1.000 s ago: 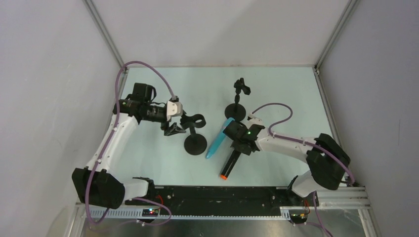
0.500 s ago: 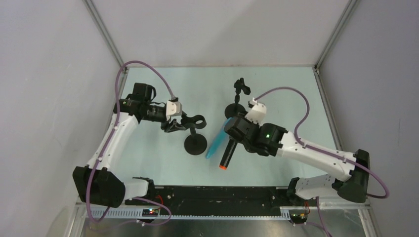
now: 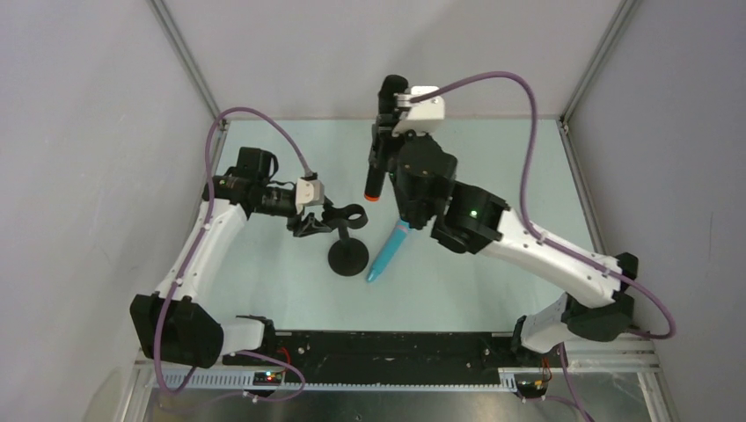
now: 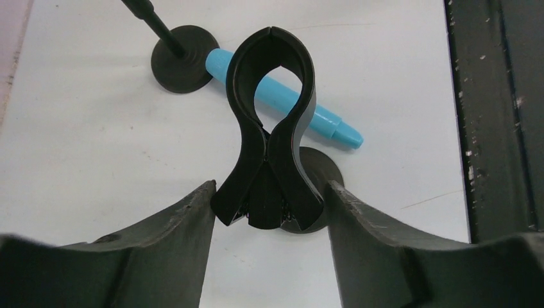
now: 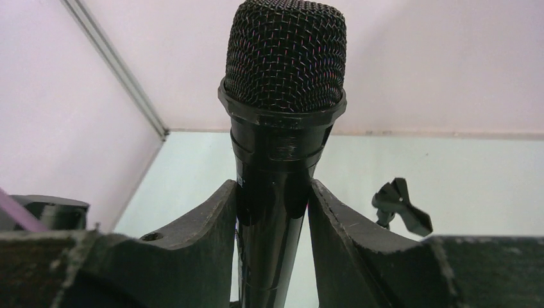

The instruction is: Attach the microphones to the stand

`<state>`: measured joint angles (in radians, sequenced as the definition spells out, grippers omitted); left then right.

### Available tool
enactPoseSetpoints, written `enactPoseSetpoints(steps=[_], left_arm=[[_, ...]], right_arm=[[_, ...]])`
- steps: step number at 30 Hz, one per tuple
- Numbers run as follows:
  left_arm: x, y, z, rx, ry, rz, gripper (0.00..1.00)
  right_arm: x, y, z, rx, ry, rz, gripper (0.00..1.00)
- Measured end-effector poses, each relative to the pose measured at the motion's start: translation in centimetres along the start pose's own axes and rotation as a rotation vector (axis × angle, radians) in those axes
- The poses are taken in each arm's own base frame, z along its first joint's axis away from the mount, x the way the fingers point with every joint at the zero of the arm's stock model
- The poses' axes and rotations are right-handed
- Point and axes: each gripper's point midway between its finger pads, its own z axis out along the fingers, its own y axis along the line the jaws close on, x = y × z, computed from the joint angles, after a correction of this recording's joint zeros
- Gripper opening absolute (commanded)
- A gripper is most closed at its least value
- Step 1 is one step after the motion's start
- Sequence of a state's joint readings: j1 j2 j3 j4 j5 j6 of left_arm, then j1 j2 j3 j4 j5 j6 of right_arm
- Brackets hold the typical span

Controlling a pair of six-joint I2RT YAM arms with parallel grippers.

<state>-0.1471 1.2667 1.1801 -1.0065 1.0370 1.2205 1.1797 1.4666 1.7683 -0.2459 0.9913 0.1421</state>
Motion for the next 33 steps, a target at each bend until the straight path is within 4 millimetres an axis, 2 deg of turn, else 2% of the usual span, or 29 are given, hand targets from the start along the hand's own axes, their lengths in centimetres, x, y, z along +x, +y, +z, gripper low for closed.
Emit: enactPoseSetpoints(steps=[2, 6, 12, 17, 23, 28, 33], left_arm=[[0.1, 0.2, 0.0, -0.004, 0.005, 0.013, 0.99], [0.4, 0.2, 0.1, -0.001, 0.014, 0.001, 1.00], [1.1, 0.0, -0.1, -0.005, 0.016, -0.017, 1.00], [1.8, 0.9, -1.4, -0.058, -0.007, -0.051, 1.00], [3.0, 0.7, -2.3, -0.092, -0.063, -0.107, 1.00], [2.9, -0.2, -2.1, -0.078, -0.116, -0.112, 1.00], [2.4, 0.0, -2.0, -0.070, -0.145, -0.109, 1.00]], right_arm=[[0.6, 0.7, 1.0, 0.005, -0.006, -0.052, 0.00], [2.0, 0.9, 1.7, 0.013, 0.011, -0.127, 0.00], [1.6, 0.6, 1.7, 0.016, 0.006, -0.132, 0.00], [1.6, 0.6, 1.6, 0.016, 0.007, -0.131, 0.00], [1.8, 0.5, 1.6, 0.017, 0.012, -0.136, 0.00], [1.8, 0.4, 1.6, 0.023, 0.015, -0.134, 0.00], [2.2, 0.2, 1.5, 0.030, 0.027, -0.134, 0.00]])
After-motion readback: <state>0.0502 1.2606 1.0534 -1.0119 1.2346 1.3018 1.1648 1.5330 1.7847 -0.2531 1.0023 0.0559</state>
